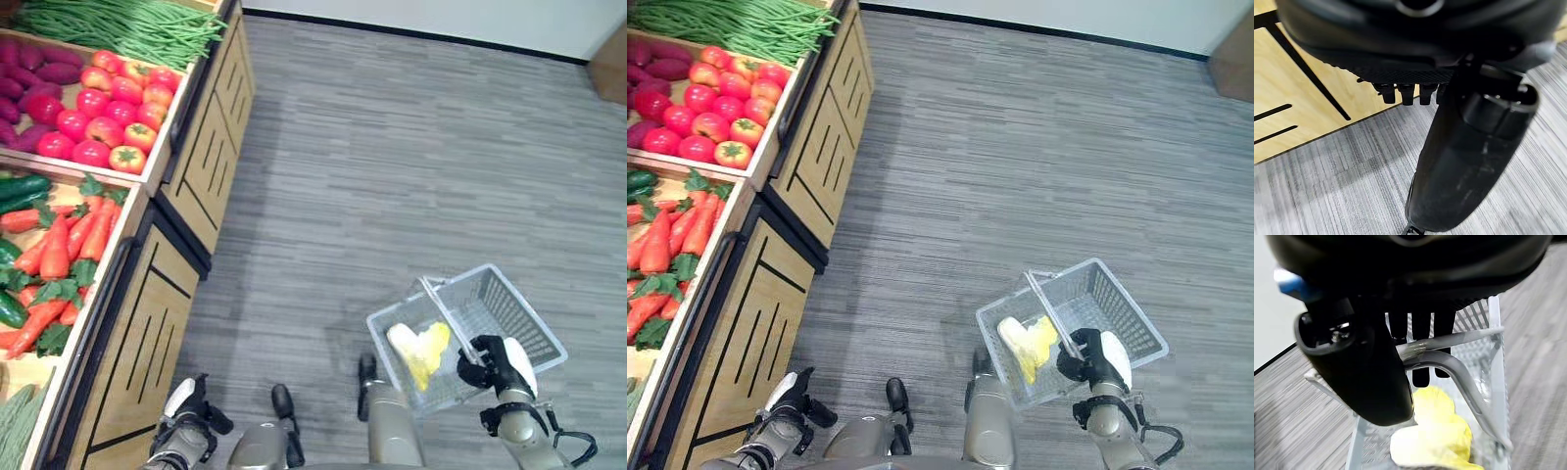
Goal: Get the vegetables into the basket
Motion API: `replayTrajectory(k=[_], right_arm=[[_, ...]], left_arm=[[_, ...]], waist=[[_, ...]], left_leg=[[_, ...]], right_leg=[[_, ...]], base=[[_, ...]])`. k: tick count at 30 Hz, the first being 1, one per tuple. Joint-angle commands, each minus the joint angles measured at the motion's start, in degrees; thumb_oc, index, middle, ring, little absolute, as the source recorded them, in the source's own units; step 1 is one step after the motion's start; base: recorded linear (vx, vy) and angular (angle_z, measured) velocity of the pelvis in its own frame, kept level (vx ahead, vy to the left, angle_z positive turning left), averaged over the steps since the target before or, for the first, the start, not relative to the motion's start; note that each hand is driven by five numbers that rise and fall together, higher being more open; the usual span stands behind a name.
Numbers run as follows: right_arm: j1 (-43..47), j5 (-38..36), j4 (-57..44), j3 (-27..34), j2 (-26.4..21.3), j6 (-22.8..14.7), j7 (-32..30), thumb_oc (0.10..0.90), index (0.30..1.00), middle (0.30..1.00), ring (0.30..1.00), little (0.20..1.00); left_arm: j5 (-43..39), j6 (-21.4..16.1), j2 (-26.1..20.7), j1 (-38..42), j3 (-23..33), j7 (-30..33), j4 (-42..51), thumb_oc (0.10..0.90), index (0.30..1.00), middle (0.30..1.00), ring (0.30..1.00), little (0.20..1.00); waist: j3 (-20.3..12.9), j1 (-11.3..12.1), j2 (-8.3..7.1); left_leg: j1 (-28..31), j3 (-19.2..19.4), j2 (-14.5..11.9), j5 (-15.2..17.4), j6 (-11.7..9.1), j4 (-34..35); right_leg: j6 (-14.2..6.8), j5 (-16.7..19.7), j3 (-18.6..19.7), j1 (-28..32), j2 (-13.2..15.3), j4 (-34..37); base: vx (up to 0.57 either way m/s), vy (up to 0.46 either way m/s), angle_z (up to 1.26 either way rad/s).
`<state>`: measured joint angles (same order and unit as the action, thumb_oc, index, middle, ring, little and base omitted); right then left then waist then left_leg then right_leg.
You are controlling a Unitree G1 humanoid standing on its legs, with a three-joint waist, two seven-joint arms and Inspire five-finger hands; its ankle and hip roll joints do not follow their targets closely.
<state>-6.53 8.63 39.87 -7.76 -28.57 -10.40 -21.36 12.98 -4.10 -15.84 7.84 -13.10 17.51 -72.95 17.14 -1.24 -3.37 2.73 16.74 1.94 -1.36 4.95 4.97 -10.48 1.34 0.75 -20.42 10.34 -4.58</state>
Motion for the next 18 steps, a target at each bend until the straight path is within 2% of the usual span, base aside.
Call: replayTrajectory(k=[1,5,6,8,9,11,12,14,16,18], right_arm=[[4.6,-0.9,-5.3,4.9,-5.7,-5.2,-3.5,0.4,0.3,0.3,0.3,0.3],[3.7,-1.1,-5.4,5.5,-6.0,-5.3,-3.1,0.4,0.3,0.3,0.3,0.3],[2.6,-1.0,-6.1,5.7,-6.3,-5.3,-2.7,0.4,0.3,0.3,0.3,0.3],[3.0,-0.9,-6.1,5.6,-7.4,-5.4,-2.1,0.4,0.3,0.3,0.3,0.3],[2.2,-1.1,-6.7,6.0,-8.6,-5.5,-1.4,0.4,0.3,0.3,0.3,0.3],[1.5,-0.7,-7.7,6.8,-9.9,-5.7,-1.1,0.4,0.3,0.3,0.3,0.3],[0.2,0.3,-8.6,7.5,-11.7,-5.8,-0.8,0.4,0.3,0.3,0.3,0.3],[0.1,0.4,-8.7,7.6,-12.1,-5.9,-0.9,0.4,0.3,0.3,0.3,0.3],[-0.4,0.4,-8.7,8.0,-12.9,-5.8,-1.1,0.4,0.3,0.3,0.3,0.3],[-0.5,0.3,-8.4,8.1,-12.8,-5.8,-1.4,0.4,0.3,0.3,0.3,0.3]], left_arm=[[-0.2,-1.1,-0.4,-0.2,1.1,1.0,1.0,0.9,1.0,1.0,1.0,1.0],[0.1,-0.9,0.2,-0.9,1.3,0.7,-0.3,0.9,1.0,1.0,1.0,1.0],[0.4,-0.6,0.5,-1.6,1.5,0.5,-0.5,0.9,1.0,1.0,1.0,1.0],[0.3,-0.4,0.8,-2.1,1.9,0.6,-1.3,0.9,1.0,1.0,1.0,1.0],[-0.1,-0.2,1.6,-3.0,2.1,0.6,-1.0,0.9,1.0,1.0,1.0,1.0],[0.0,-0.3,2.4,-3.5,1.7,0.4,-1.5,0.9,1.0,1.0,1.0,1.0],[0.5,-0.3,3.2,-3.8,1.1,0.1,-1.6,0.9,1.0,1.0,1.0,1.0],[0.5,-0.2,3.5,-3.7,0.7,0.1,-1.6,0.9,1.0,1.0,1.0,1.0],[-0.1,-0.2,4.0,-3.5,0.4,0.1,-1.3,0.9,1.0,1.0,1.0,1.0],[-0.3,-0.1,4.2,-3.2,0.0,0.0,-1.1,0.9,1.0,1.0,1.0,1.0]], waist=[[1.7,-1.3,0.64],[1.1,-2.5,0.65],[0.3,-2.8,0.8],[-0.5,-2.6,1.42],[-1.1,-2.3,2.28],[-1.5,-2.2,3.02],[-2.0,-2.0,3.61],[-2.1,-2.1,3.82],[-2.0,-1.9,4.06],[-1.7,-2.0,3.85]], left_leg=[[7.3,-0.3,-2.3,9.5,-6.8,-5.8],[9.5,-3.1,-1.7,11.6,-7.1,-7.1],[10.6,-4.1,-1.6,12.5,-7.4,-7.6],[11.4,-4.3,-2.7,12.3,-8.1,-8.1],[11.5,-5.4,-4.3,10.3,-9.4,-9.1],[11.3,-6.3,-5.7,7.9,-10.7,-9.8],[10.9,-7.2,-6.8,5.1,-12.0,-10.6],[10.2,-7.9,-7.4,3.9,-12.6,-11.3],[8.4,-8.9,-8.2,1.1,-13.5,-14.2],[6.8,-9.2,-8.5,0.1,-13.8,-16.5]], right_leg=[[-2.2,4.2,4.0,3.0,-1.8,-1.8],[-2.1,4.9,4.7,3.1,-2.5,-1.5],[-1.5,5.4,4.7,4.2,-2.5,-1.7],[-0.8,5.3,3.9,4.8,-3.2,-2.6],[0.6,3.9,2.7,5.6,-4.4,-4.0],[1.8,2.4,1.2,6.3,-5.1,-5.1],[2.9,0.9,0.2,7.2,-5.9,-5.2],[3.5,0.1,-0.5,7.5,-6.2,-5.4],[4.6,-1.4,-1.2,8.5,-6.7,-5.4],[5.2,-2.0,-1.8,9.3,-6.6,-5.2]], base=[[0.27,-0.117,0.6],[0.23,-0.144,0.87],[0.2,-0.212,0.92],[0.27,-0.327,0.57],[0.25,-0.37,0.41],[0.22,-0.365,0.31],[0.18,-0.338,0.37],[0.1,-0.218,0.36],[0.08,-0.197,0.21],[0.05,-0.172,0.32]])
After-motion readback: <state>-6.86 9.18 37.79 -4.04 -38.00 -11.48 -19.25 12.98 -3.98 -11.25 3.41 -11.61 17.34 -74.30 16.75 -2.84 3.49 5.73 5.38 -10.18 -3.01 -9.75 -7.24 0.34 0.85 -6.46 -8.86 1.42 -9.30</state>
